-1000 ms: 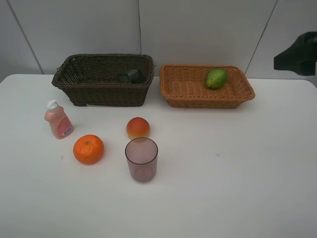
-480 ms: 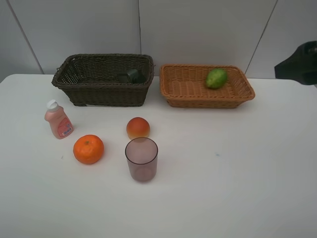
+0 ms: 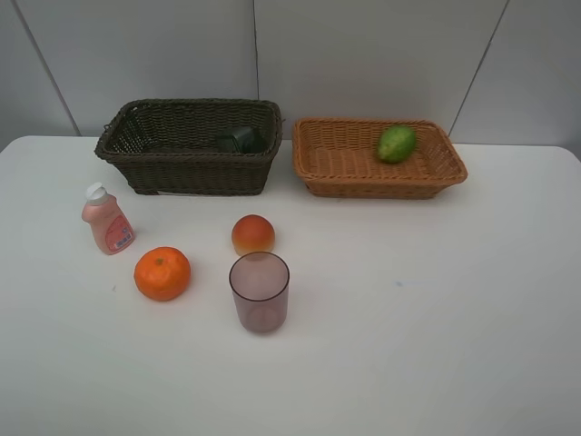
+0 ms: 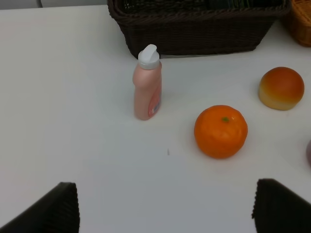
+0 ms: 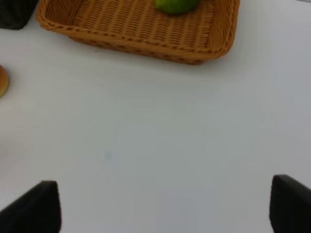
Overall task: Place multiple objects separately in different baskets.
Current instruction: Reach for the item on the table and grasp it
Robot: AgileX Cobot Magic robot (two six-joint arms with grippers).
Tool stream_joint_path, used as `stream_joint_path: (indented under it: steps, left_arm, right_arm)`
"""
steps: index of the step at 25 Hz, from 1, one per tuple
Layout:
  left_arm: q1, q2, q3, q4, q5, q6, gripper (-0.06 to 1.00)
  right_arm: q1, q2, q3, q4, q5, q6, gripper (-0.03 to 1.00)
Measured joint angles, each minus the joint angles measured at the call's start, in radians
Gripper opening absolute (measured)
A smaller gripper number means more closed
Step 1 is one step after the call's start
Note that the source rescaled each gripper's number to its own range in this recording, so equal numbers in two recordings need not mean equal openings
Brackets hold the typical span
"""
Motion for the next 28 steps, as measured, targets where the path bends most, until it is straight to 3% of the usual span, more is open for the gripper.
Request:
stream_joint_path:
  steps: [6, 9, 22, 28]
  left_arm:
    - [0.000, 0.000, 0.000, 0.000, 0.000, 0.000, 0.93]
    - [0.000, 0.000, 0.000, 0.000, 0.000, 0.000, 0.93]
    - [0.000, 0.000, 0.000, 0.000, 0.000, 0.000, 0.93]
    - [0.000, 0.000, 0.000, 0.000, 0.000, 0.000, 0.93]
  right_arm:
    - [0.000, -0.131, 0.001, 0.000, 0.159, 0.006, 1.00]
    - [0.000, -0.199, 0.025, 0.006, 0.193, 0.006, 1.00]
    - [0.000, -0.447, 0.214, 0.084, 0.200, 0.009, 1.00]
    - [0.000, -0.463, 0.230, 0.081, 0.110, 0.012, 1.00]
